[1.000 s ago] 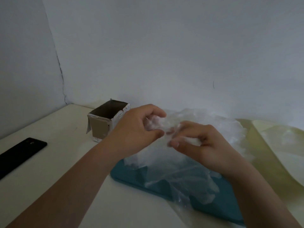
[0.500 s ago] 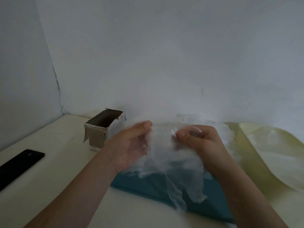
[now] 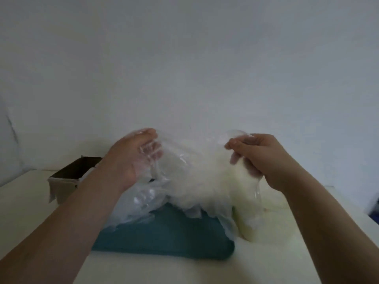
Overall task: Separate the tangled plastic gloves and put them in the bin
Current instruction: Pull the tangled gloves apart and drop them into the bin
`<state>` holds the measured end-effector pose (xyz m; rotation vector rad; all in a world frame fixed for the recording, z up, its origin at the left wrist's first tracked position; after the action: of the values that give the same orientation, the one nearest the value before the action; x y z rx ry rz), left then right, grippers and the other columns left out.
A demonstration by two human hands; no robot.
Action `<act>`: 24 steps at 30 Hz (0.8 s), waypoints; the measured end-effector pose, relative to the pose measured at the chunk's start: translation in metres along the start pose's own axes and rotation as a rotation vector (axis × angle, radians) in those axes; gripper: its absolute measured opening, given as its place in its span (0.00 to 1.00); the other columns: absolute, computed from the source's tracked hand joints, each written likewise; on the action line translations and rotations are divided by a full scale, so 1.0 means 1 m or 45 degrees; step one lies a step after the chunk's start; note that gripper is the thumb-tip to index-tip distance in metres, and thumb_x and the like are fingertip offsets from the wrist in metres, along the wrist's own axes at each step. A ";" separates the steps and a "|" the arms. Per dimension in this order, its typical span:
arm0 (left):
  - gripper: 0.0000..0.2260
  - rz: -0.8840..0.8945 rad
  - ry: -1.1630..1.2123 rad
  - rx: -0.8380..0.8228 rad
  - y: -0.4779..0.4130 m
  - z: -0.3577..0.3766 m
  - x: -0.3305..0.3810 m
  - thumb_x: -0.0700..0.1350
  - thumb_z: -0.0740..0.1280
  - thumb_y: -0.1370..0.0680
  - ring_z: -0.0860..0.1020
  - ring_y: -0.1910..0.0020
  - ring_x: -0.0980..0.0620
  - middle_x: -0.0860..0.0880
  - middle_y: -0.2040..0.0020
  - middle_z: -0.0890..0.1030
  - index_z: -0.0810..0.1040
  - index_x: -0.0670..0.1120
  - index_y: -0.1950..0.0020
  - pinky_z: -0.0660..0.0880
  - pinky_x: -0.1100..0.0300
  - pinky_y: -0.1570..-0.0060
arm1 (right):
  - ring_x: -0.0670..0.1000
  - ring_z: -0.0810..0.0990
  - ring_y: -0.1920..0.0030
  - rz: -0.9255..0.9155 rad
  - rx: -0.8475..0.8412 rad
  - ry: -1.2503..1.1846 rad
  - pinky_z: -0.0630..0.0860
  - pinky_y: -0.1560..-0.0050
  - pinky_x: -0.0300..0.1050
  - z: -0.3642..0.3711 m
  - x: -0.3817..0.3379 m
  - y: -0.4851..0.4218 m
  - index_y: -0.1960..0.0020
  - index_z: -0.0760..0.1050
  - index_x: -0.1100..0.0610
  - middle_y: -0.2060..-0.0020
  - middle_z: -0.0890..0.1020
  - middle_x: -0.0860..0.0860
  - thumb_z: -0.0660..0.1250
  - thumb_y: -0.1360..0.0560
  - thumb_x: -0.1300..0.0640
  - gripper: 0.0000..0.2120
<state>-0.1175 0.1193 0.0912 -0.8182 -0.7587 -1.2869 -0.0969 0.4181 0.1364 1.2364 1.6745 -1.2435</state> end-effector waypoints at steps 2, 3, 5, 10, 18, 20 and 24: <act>0.06 0.014 0.005 -0.075 -0.001 0.029 -0.002 0.38 0.69 0.20 0.84 0.57 0.49 0.48 0.57 0.85 0.81 0.45 0.56 0.84 0.54 0.55 | 0.50 0.65 0.77 0.049 0.085 0.085 0.59 0.78 0.37 -0.038 0.005 -0.001 0.53 0.86 0.59 0.67 0.85 0.56 0.71 0.21 0.54 0.09; 0.04 0.009 0.001 -0.112 0.000 0.044 -0.005 0.38 0.70 0.23 0.84 0.55 0.47 0.47 0.56 0.86 0.81 0.45 0.56 0.84 0.53 0.54 | 0.49 0.64 0.78 0.074 0.115 0.132 0.59 0.78 0.37 -0.054 0.009 -0.002 0.53 0.86 0.59 0.68 0.84 0.55 0.71 0.21 0.53 0.09; 0.02 -0.004 -0.011 -0.201 0.002 0.072 -0.012 0.40 0.72 0.28 0.85 0.52 0.44 0.44 0.51 0.86 0.82 0.45 0.57 0.84 0.51 0.51 | 0.47 0.64 0.78 0.131 0.145 0.218 0.60 0.77 0.37 -0.081 0.022 -0.008 0.53 0.86 0.59 0.69 0.84 0.55 0.72 0.21 0.52 0.10; 0.04 -0.022 -0.162 -0.483 0.019 0.130 -0.011 0.42 0.69 0.21 0.85 0.44 0.43 0.41 0.42 0.85 0.78 0.45 0.55 0.83 0.49 0.44 | 0.45 0.67 0.79 0.186 0.179 0.510 0.64 0.77 0.36 -0.105 0.061 -0.029 0.59 0.82 0.61 0.68 0.85 0.55 0.71 0.21 0.51 0.14; 0.01 -0.047 -0.271 -0.695 0.020 0.192 -0.003 0.44 0.68 0.21 0.86 0.49 0.45 0.43 0.44 0.87 0.78 0.47 0.52 0.84 0.55 0.57 | 0.56 0.82 0.67 0.306 0.131 0.739 0.71 0.63 0.42 -0.086 0.099 -0.057 0.62 0.79 0.64 0.68 0.82 0.55 0.62 0.21 0.66 0.13; 0.02 -0.123 -0.332 -0.704 0.006 0.206 -0.029 0.41 0.69 0.20 0.86 0.50 0.44 0.40 0.43 0.86 0.78 0.44 0.48 0.85 0.53 0.55 | 0.66 0.80 0.39 0.399 0.157 0.518 0.73 0.45 0.47 -0.092 0.107 -0.062 0.39 0.78 0.70 0.42 0.81 0.64 0.57 0.17 0.67 0.14; 0.06 -0.331 -0.477 -0.567 -0.027 0.213 -0.101 0.36 0.70 0.19 0.86 0.60 0.48 0.39 0.50 0.86 0.80 0.40 0.43 0.84 0.56 0.62 | 0.55 0.80 0.42 0.255 0.203 0.647 0.76 0.47 0.33 -0.123 0.095 -0.062 0.29 0.75 0.57 0.40 0.81 0.55 0.68 0.19 0.59 0.18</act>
<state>-0.1635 0.3504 0.1174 -1.3815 -0.9092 -1.5865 -0.1833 0.5571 0.1036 1.8891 1.7581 -1.0077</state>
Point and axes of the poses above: each hand's wrist, its own y-axis away from the middle knuckle, its own z-axis out of the palm, x = y × z, the point moved 10 cm from there along -y, towards the middle knuckle
